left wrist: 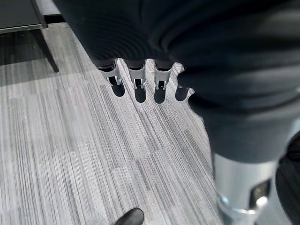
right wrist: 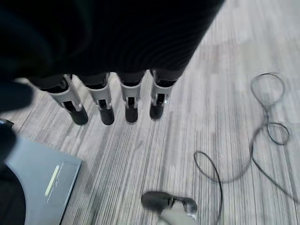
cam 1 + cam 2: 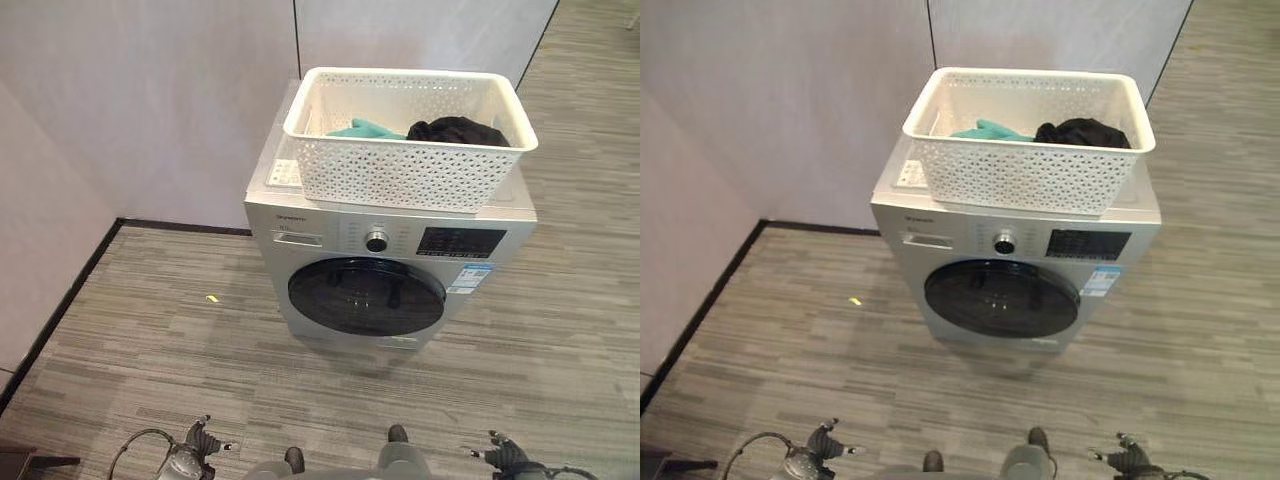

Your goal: Grab the laundry basket,head to the washer,open it,put in the laundry and shut it.

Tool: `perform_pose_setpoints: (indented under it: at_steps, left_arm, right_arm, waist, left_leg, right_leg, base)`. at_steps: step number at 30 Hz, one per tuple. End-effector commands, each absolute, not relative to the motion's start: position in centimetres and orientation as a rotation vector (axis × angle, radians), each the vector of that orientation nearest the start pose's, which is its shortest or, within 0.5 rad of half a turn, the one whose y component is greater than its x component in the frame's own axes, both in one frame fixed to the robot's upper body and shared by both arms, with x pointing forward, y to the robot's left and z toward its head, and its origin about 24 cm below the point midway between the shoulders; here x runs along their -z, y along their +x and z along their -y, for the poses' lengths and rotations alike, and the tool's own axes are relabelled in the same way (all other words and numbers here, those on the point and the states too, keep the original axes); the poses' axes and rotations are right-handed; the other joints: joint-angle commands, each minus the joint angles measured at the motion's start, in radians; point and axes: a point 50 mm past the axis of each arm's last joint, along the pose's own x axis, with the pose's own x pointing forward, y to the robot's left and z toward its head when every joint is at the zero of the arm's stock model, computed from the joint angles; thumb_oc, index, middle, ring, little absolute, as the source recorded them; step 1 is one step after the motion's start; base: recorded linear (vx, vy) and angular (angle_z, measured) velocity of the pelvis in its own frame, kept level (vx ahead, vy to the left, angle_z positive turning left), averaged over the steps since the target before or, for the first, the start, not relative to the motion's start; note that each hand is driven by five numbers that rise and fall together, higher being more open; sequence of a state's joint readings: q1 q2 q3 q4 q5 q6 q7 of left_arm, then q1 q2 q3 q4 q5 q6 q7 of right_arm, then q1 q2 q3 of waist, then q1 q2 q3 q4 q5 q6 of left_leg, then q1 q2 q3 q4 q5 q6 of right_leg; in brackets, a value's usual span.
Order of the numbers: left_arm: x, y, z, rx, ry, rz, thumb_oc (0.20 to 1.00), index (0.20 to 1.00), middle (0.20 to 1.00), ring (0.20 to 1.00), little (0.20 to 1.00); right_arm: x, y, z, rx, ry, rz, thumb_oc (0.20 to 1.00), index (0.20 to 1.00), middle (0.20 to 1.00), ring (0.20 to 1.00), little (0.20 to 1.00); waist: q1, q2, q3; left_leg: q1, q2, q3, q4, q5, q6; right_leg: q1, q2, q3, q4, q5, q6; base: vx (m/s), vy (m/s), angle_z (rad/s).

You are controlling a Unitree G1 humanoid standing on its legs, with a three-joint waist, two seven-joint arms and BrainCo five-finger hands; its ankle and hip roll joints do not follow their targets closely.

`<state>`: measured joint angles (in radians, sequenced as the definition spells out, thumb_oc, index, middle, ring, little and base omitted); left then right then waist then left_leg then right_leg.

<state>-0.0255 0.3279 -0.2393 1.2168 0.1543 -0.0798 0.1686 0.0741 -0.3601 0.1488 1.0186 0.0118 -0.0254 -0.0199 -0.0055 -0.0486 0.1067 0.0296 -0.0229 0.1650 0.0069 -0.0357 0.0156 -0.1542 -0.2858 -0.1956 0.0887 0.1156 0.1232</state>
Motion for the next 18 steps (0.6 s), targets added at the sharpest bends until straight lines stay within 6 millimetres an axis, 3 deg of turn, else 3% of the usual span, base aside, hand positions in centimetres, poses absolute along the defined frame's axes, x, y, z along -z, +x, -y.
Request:
perform_pose_setpoints:
  at_steps: [1, 4, 11, 13, 18]
  left_arm:
    - [13.9, 11.9, -27.4, -0.140, 0.578, -1.036, 1.000, 1.000, 1.000, 1.000, 1.000]
    - [14.3, 11.2, -27.2, -0.147, 0.570, -1.075, 1.000, 1.000, 1.000, 1.000, 1.000]
    - [15.2, 8.0, -27.2, -0.168, 0.527, -1.193, 1.000, 1.000, 1.000, 1.000, 1.000]
    - [15.6, 6.5, -26.9, -0.140, 0.530, -1.245, 1.000, 1.000, 1.000, 1.000, 1.000]
    - [15.6, 6.4, -26.8, -0.122, 0.543, -1.243, 1.000, 1.000, 1.000, 1.000, 1.000]
  right_arm:
    - [12.7, 12.1, 28.8, 0.049, -0.513, -1.022, 1.000, 1.000, 1.000, 1.000, 1.000]
    - [12.7, 12.8, 27.9, 0.019, -0.513, -0.994, 1.000, 1.000, 1.000, 1.000, 1.000]
    - [12.1, 13.2, 28.4, 0.009, -0.550, -0.961, 1.000, 1.000, 1.000, 1.000, 1.000]
    - [10.9, 13.8, 29.2, 0.028, -0.581, -0.892, 1.000, 1.000, 1.000, 1.000, 1.000]
    - [8.8, 15.0, 30.6, 0.073, -0.607, -0.793, 1.000, 1.000, 1.000, 1.000, 1.000]
  waist:
    - [0.019, 0.004, 0.015]
    - [0.022, -0.012, 0.006]
    - [0.037, -0.034, -0.045]
    - [0.034, -0.046, -0.060]
    - [0.035, -0.055, -0.063]
  left_leg:
    - [-0.004, 0.088, -0.070, 0.011, -0.031, -0.036]
    - [-0.001, 0.086, -0.066, 0.016, -0.029, -0.036]
    - [0.048, 0.105, -0.048, -0.045, -0.016, -0.055]
    - [0.068, 0.124, -0.053, -0.075, -0.001, -0.068]
    - [0.067, 0.137, -0.060, -0.091, 0.009, -0.079]
  right_leg:
    - [0.056, 0.084, -0.052, 0.032, -0.069, 0.051]
    - [0.078, 0.102, 0.007, -0.037, -0.062, 0.046]
    - [0.156, 0.117, -0.021, -0.143, -0.040, 0.048]
    - [0.178, 0.128, -0.028, -0.156, -0.048, 0.048]
    - [0.182, 0.134, -0.035, -0.164, -0.050, 0.050]
  base:
    - [-0.01, 0.039, -0.78]
    - [0.02, -0.003, -0.08]
    - [0.08, -0.049, -0.05]
    - [0.10, -0.098, 0.08]
    - [0.04, -0.044, 0.02]
